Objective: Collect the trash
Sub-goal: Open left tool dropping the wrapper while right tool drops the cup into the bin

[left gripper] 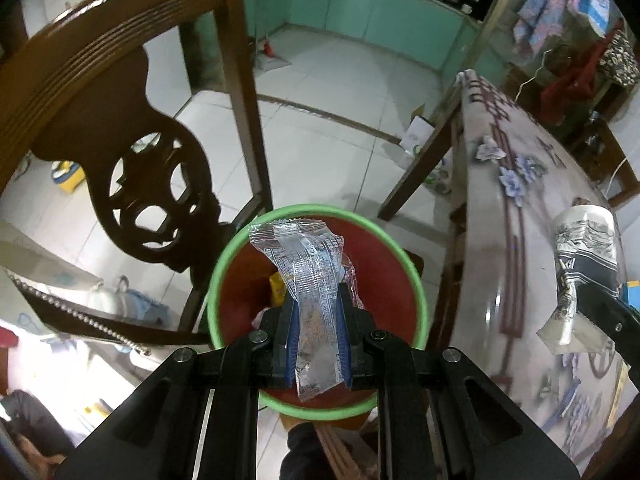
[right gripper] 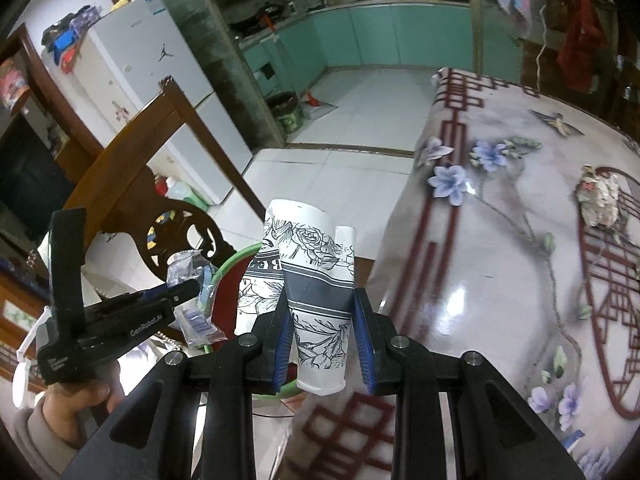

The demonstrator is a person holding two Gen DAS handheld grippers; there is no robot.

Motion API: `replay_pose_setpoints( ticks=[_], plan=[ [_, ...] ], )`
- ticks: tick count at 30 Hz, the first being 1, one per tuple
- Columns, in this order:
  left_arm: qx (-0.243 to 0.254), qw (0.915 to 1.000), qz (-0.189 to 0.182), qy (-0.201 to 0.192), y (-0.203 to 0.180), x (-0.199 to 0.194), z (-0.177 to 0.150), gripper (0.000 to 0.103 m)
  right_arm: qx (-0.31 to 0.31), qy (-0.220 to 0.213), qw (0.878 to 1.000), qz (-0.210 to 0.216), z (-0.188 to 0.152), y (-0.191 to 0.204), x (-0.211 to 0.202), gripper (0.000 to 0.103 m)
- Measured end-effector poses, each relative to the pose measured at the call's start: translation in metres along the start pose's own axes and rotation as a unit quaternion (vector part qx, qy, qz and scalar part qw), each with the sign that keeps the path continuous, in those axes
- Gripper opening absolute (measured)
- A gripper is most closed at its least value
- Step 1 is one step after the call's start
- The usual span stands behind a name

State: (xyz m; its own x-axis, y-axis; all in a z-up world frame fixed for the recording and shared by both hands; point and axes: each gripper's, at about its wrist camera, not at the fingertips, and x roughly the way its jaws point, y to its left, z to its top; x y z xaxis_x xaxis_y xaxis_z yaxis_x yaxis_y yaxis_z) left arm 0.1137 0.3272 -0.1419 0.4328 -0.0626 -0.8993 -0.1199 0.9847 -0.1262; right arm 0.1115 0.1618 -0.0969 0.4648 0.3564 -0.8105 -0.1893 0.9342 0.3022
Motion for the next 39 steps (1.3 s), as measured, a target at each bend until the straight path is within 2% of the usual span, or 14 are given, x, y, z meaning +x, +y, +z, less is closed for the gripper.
replay_pose_setpoints(
  ticks=[14, 35, 39],
  plan=[
    [0.004, 0.9998, -0.01, 0.015, 0.008, 0.012, 0.013, 0.015, -0.016, 0.015, 1.0, 0.007, 0.009, 0.022, 0.022, 0.025],
    [0.002, 0.9997, -0.003, 0.024, 0.014, 0.021, 0.022, 0.015, -0.018, 0.029, 0.999, 0.016, 0.01, 0.023, 0.037, 0.025],
    [-0.005, 0.9998, 0.002, 0.018, 0.015, 0.018, 0.021, 0.026, -0.021, 0.03, 0.999, 0.015, 0.011, 0.024, 0.038, 0.025]
  ],
)
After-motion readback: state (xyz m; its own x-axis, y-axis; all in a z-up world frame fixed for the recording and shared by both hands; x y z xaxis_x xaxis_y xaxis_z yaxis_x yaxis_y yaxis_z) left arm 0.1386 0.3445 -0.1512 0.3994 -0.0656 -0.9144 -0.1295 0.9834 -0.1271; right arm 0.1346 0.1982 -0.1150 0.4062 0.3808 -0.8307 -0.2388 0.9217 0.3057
